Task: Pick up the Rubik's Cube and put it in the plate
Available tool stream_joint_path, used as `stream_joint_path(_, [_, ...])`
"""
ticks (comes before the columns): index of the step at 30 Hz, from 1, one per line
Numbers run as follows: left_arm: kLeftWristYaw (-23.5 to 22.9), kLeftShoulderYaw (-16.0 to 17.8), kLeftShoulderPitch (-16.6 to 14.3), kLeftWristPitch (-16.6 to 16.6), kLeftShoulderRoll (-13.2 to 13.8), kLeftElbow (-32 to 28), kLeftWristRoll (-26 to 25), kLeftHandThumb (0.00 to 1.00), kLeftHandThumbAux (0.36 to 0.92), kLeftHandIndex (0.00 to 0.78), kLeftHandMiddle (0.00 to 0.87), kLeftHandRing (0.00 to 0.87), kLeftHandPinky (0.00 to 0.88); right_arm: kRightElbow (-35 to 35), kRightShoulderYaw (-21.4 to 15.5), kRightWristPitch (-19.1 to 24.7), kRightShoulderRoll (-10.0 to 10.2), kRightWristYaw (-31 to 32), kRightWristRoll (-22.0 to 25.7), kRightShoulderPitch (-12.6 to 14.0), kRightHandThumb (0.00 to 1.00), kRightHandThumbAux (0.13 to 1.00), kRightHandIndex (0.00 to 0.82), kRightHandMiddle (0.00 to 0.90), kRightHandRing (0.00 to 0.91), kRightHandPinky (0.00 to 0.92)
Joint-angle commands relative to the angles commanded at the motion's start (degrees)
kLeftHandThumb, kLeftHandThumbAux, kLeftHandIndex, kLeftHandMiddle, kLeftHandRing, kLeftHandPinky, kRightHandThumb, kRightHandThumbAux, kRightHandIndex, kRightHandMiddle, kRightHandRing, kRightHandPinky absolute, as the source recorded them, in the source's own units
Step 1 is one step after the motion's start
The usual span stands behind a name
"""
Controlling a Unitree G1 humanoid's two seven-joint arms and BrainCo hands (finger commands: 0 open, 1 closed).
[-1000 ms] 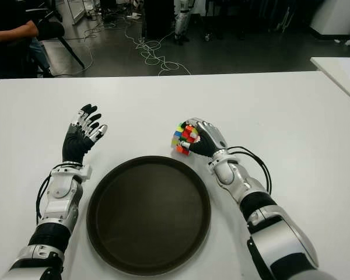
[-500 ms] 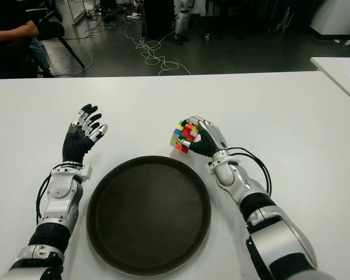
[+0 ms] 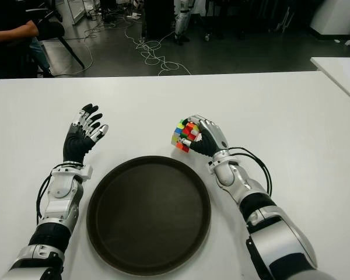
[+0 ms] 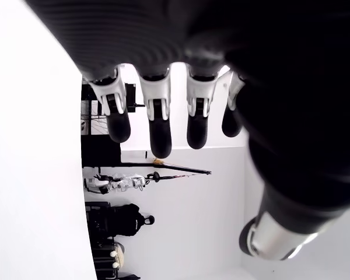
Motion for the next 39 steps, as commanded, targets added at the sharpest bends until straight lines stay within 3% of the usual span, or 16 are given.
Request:
stream_joint_path(21, [0.3, 0.0, 0.2, 0.1, 0.0, -0.2, 0.2, 0.041, 0.767, 0.068, 0.144, 0.126, 0.104, -0.3, -1.1, -0.9, 0.0, -0.4, 0.9, 0.0, 0.834, 0.695, 0.372, 0.530, 0.526, 0.594])
stream_joint_path(27, [0.3, 0.2, 0.3, -0.3, -0.1, -0.1, 0.0, 0.048, 0.767, 0.071, 0.144, 0.124, 0.104, -1.9, -2.2, -2.2, -0.9, -2.8, 0.8, -0.1, 0.834, 0.693, 0.379, 0.523, 0.545, 0.586])
stream_joint_path(33, [-0.3, 0.2, 0.3, -0.6, -0.1, 0.1, -0.3, 0.051, 0.770, 0.073, 0.145, 0.123, 0.103, -7.2, -3.9, -5.7, -2.3, -4.8, 1.1, 1.6, 0.834, 0.692, 0.385, 0.527, 0.578, 0.603])
stream_joint_path(39, [0.3, 0.2, 0.4, -0.1, -0.2, -0.5, -0.1, 0.041, 0.767, 0.068, 0.140, 0.120, 0.099, -17.4, -5.3, -8.6, -2.7, -8.0, -0.3, 4.8, 0.833, 0.691, 0.386, 0.547, 0.624, 0.653])
